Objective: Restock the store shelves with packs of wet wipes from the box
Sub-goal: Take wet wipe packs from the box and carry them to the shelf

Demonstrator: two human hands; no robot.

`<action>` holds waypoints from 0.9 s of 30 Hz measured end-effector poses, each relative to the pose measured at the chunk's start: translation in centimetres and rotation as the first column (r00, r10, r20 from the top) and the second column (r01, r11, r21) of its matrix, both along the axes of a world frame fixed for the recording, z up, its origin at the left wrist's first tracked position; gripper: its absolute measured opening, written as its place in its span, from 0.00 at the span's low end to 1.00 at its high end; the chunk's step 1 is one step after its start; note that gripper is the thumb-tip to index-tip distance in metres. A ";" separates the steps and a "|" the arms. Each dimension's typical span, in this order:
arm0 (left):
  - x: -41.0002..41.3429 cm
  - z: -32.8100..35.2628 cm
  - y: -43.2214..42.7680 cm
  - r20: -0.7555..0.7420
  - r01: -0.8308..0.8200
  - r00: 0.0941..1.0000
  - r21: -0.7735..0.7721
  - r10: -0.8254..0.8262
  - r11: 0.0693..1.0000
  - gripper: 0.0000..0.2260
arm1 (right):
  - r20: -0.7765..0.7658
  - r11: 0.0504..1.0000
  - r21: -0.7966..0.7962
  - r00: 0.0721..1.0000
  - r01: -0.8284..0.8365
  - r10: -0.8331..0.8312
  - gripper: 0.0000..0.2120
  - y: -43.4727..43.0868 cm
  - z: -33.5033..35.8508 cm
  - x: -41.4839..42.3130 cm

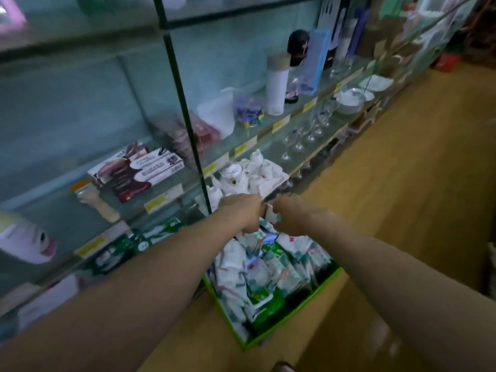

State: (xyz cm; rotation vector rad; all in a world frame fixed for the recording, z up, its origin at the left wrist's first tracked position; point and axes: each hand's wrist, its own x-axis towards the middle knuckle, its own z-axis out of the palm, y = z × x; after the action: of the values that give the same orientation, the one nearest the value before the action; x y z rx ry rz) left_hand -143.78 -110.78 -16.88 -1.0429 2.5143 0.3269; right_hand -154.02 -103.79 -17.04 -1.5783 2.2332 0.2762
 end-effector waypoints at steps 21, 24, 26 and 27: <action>-3.2 -20.0 -5.5 0.092 -0.334 0.942 0.333 0.322 0.882 0.18 | 0.326 0.986 0.113 0.932 0.126 -0.157 0.16 -5.7 -21.1 -4.4; -3.1 -21.8 -6.7 -0.004 -0.393 0.901 0.411 0.433 0.822 0.17 | 0.368 0.978 0.117 0.908 0.171 -0.202 0.18 -6.6 -22.9 -3.6; -3.2 -22.6 -7.2 -0.071 -0.431 0.852 0.466 0.519 0.772 0.22 | 0.388 0.975 0.094 0.895 0.199 -0.220 0.20 -7.1 -23.8 -3.0; -3.3 -22.9 -7.4 -0.093 -0.445 0.830 0.486 0.551 0.752 0.25 | 0.394 0.974 0.082 0.890 0.213 -0.228 0.21 -7.2 -24.1 -2.8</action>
State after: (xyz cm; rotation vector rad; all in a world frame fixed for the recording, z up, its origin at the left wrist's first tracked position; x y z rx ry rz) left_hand -147.04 -118.18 -39.78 -1.5312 2.1201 1.1881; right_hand -156.79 -111.02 -41.17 -1.2123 2.0396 -0.0702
